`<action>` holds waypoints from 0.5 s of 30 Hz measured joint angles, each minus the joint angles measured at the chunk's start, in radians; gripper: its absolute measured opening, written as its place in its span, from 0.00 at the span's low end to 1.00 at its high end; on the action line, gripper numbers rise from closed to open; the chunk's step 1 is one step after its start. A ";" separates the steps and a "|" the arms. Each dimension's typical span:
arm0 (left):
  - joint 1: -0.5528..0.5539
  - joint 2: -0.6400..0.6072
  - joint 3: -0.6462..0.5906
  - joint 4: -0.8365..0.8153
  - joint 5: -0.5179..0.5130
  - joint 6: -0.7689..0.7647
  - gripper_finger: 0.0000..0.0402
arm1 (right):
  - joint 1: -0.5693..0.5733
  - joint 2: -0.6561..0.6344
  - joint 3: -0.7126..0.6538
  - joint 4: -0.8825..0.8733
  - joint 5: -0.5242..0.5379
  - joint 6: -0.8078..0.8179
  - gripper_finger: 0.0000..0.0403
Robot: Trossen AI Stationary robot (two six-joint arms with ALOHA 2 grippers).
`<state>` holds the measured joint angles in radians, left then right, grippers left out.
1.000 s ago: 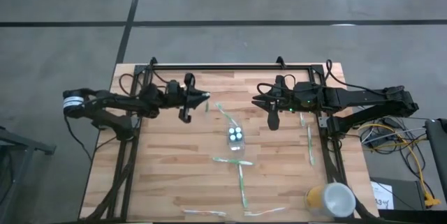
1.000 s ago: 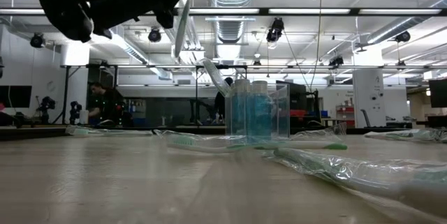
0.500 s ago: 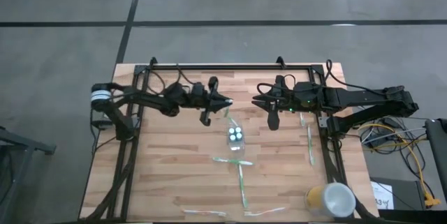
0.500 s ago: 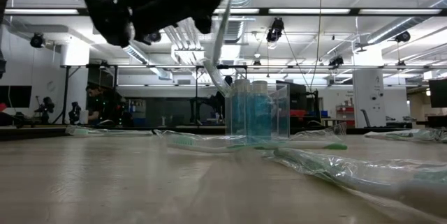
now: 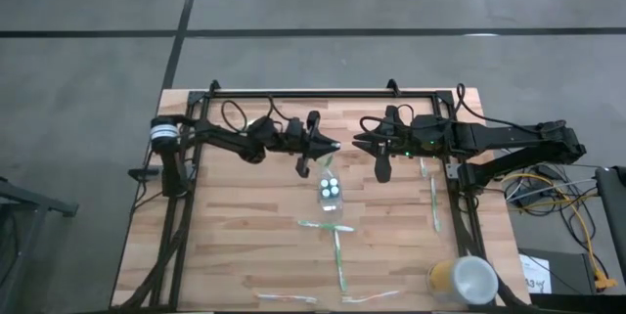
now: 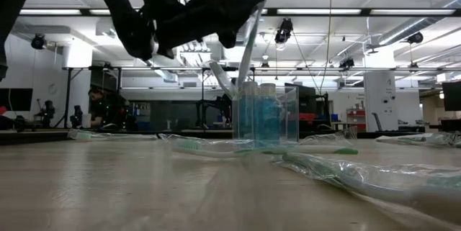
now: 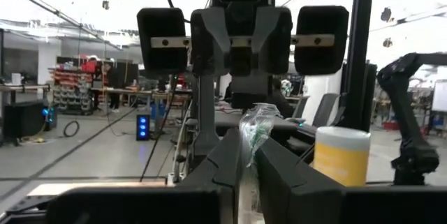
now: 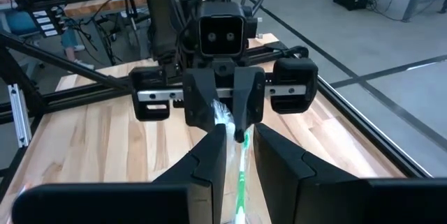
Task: Pick & Place toothbrushing station
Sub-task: Put the white green toothbrush into the back side of the transparent organizer
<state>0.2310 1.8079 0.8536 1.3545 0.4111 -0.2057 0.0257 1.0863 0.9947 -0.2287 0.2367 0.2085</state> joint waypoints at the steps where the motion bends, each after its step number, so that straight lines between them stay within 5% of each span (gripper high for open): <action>1: 0.000 0.003 0.000 -0.003 -0.001 0.012 0.08 | 0.000 0.000 0.000 0.000 0.000 0.000 0.17; 15: 0.000 0.016 -0.003 -0.153 -0.112 0.074 0.08 | 0.000 0.000 0.000 0.000 0.000 0.000 0.17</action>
<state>0.2314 1.8236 0.8507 1.2019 0.2995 -0.1317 0.0257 1.0864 0.9947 -0.2283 0.2367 0.2087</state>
